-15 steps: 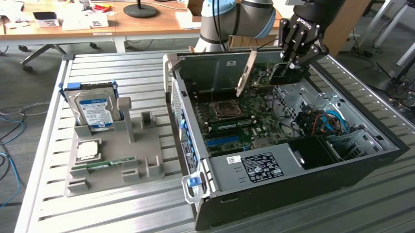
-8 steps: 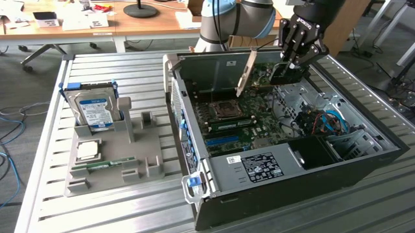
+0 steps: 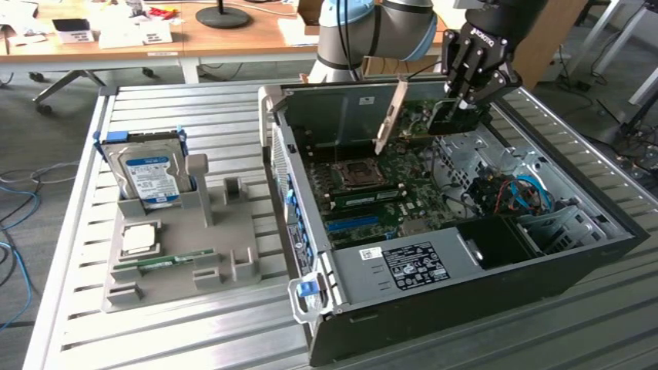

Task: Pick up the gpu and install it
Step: 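Insert the gpu into the slot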

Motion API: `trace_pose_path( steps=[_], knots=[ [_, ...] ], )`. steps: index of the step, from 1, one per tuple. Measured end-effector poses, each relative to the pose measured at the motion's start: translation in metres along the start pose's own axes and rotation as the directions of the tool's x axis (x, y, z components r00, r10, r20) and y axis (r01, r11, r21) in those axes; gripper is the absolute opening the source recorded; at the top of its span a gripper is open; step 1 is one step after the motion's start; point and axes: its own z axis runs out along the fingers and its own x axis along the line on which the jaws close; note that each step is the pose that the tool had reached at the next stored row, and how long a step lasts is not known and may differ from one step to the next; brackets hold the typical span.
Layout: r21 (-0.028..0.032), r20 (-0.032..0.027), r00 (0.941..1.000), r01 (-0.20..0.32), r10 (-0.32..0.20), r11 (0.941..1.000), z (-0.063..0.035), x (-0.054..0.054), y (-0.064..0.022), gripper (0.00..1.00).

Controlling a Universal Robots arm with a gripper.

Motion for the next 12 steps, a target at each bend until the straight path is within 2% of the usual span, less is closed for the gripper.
trace_pose_path(
  steps=[2, 8, 12],
  knots=[
    [0.0002, -0.0002, 1.0, 0.006, -0.006, 1.0, 0.0002, 0.0, 0.0, 0.27],
    [0.0068, -0.0019, 0.9995, 0.031, -0.031, 0.9995, 0.0007, 0.0, 0.0004, 0.27],
    [0.0073, -0.0022, 0.9993, 0.037, -0.037, 0.9993, 0.0007, -0.0001, 0.0005, 0.27]
  ],
)
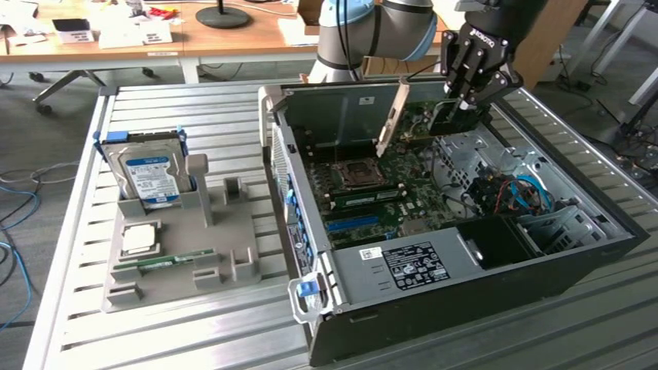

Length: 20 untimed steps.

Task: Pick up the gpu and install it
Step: 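Insert the gpu into the slot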

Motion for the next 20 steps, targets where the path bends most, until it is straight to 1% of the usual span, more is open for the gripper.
trace_pose_path(
  steps=[9, 16, 20],
  knots=[
    [-0.0004, -0.0008, 0.9998, 0.018, -0.018, 0.9998, 0.0, 0.0, 0.0, 0.27],
    [-0.0012, -0.0022, 0.9987, 0.05, -0.05, 0.9987, 0.0001, 0.0, 0.0, 0.27],
    [-0.0013, -0.0024, 0.9987, 0.052, -0.052, 0.9987, 0.0001, 0.0, 0.0, 0.27]
  ],
)
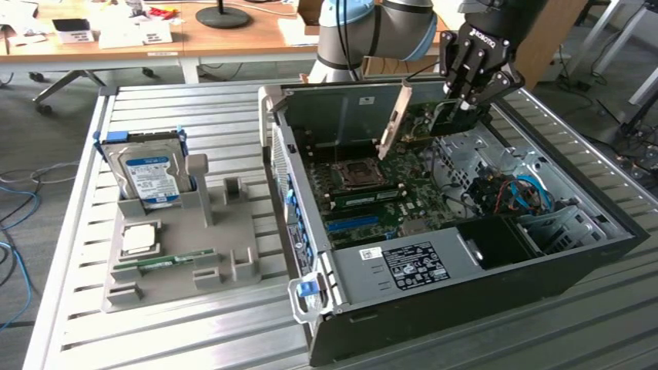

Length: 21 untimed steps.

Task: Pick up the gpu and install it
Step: 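Insert the gpu into the slot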

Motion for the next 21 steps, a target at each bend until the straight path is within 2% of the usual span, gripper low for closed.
trace_pose_path(
  steps=[21],
  knots=[
    [-0.0004, -0.0013, 0.9996, 0.029, -0.029, 0.9996, 0.0024, 0.0001, -0.0001, 0.27]
  ],
)
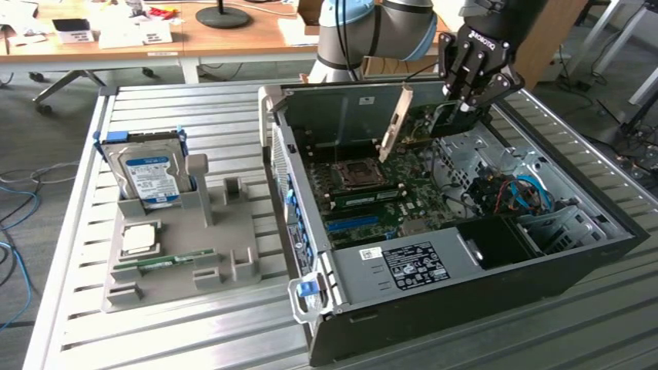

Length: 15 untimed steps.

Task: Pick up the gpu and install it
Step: 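Insert the gpu into the slot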

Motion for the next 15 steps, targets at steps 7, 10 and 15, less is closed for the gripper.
trace_pose_path(
  steps=[7, 10, 15],
  knots=[
    [0.0087, -0.0013, 1.0, 0.003, -0.003, 1.0, 0.0006, -0.0003, 0.0017, 0.27],
    [0.029, -0.0044, 1.0, 0.002, -0.001, 0.9996, 0.002, -0.0006, 0.004, 0.27],
    [0.0351, -0.0035, 0.9995, -0.033, 0.033, 0.9989, 0.0047, -0.0009, 0.0064, 0.27]
  ],
)
